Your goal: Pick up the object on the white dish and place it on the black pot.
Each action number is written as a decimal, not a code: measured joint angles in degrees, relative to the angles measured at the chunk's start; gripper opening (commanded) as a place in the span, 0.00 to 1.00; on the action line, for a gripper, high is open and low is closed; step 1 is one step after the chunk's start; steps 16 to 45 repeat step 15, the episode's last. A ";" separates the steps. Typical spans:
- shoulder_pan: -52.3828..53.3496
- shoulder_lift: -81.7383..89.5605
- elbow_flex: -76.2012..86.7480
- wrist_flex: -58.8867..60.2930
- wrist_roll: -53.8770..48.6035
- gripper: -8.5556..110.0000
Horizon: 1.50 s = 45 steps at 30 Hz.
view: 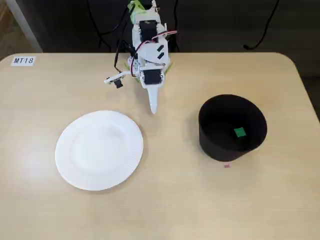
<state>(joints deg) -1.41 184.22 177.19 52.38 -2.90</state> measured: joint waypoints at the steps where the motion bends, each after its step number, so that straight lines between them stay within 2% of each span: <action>1: -0.09 0.00 0.00 0.00 0.00 0.09; 45: -0.18 0.00 0.00 0.00 0.00 0.07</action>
